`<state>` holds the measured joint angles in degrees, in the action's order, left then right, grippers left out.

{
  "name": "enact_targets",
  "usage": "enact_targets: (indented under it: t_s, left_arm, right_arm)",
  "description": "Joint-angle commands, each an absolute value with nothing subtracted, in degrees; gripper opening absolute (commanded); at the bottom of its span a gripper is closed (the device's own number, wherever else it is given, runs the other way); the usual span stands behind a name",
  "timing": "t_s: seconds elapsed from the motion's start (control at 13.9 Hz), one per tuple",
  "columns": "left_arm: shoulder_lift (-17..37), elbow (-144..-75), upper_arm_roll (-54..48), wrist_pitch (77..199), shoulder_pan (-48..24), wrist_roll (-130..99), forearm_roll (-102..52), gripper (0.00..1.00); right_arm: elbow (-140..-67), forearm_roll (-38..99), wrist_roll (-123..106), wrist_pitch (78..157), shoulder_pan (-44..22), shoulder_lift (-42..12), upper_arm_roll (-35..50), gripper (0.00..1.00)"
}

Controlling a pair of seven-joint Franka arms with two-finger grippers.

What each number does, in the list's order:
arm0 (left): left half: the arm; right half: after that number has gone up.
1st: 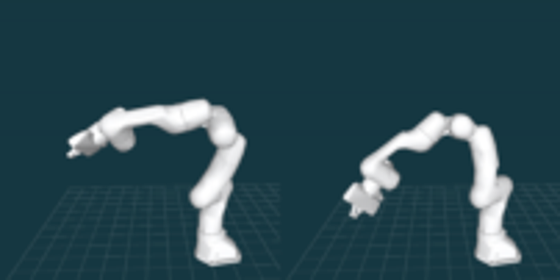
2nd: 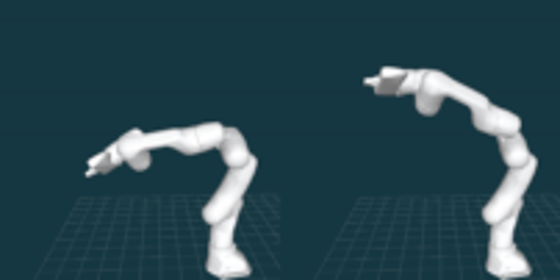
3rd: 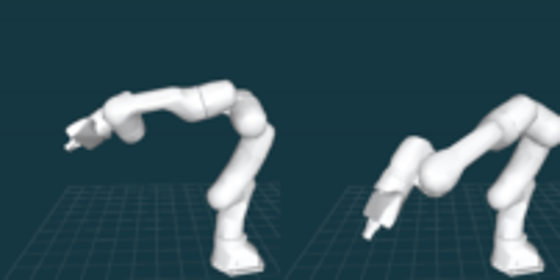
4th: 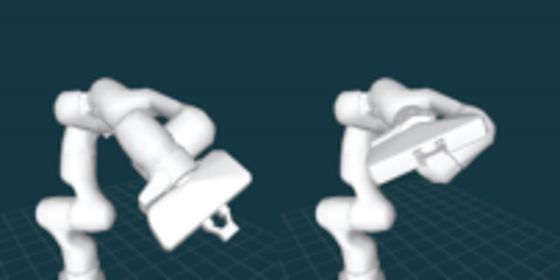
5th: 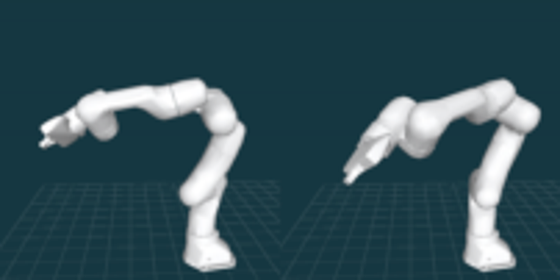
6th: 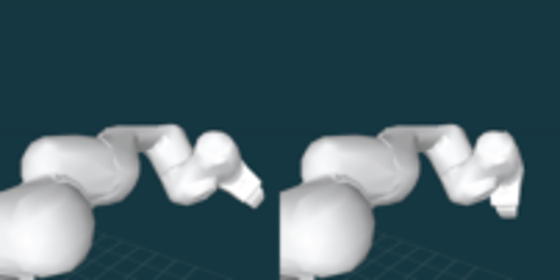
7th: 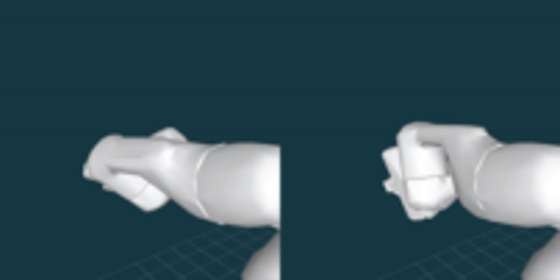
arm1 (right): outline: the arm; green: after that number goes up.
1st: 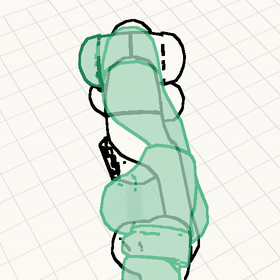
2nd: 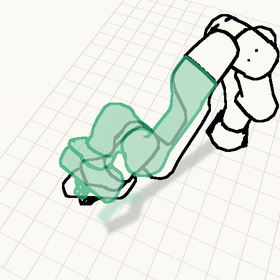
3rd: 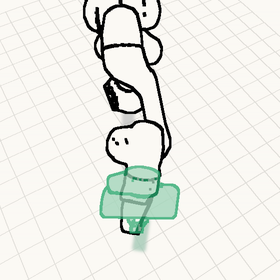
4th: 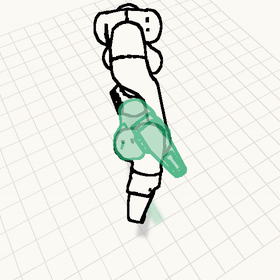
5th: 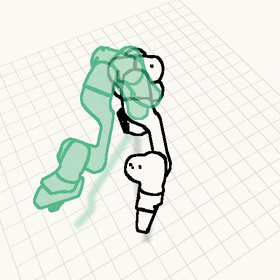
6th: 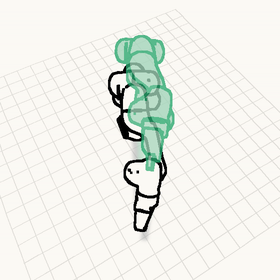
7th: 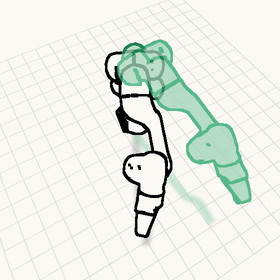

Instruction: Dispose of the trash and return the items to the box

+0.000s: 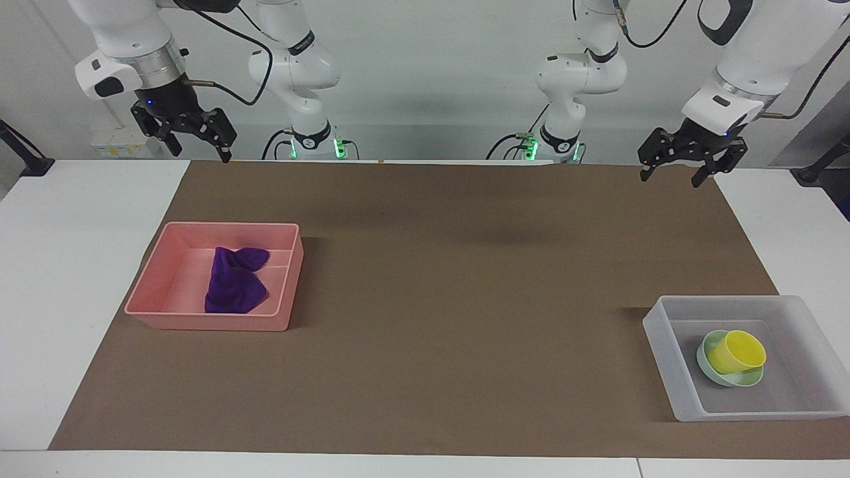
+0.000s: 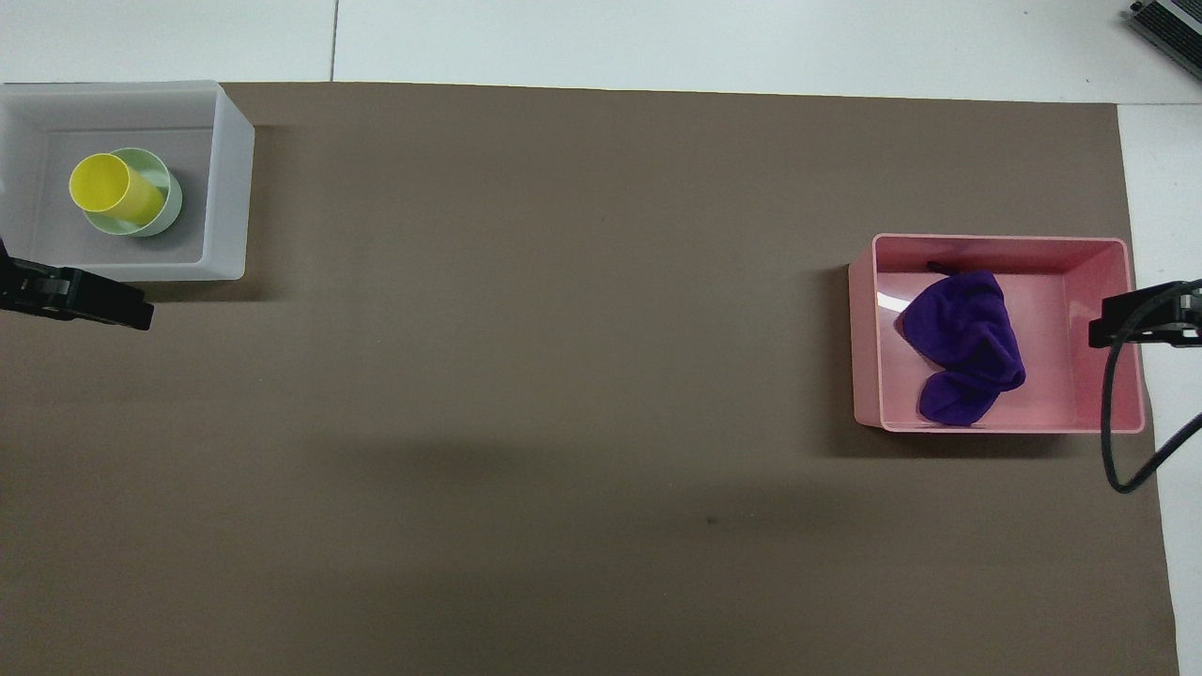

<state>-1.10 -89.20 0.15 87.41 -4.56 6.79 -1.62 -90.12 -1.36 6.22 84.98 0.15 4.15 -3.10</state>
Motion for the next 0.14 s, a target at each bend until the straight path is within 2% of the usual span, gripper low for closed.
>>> enact_targets:
  t_s: [0.0, 0.07]
  left_arm:
    - [-1.6, -89.1, 2.8, 86.6, -7.6, 6.2, -2.1, 1.0]
    - [-1.6, -89.1, 2.7, 86.2, -7.2, 6.2, -2.1, 1.0]
  right_arm:
    - [-91.1, -1.1, 5.2, 85.7, 0.4, 5.1, -2.9, 1.0]
    - [-91.3, -1.1, 5.3, 85.8, 0.4, 5.2, -2.9, 1.0]
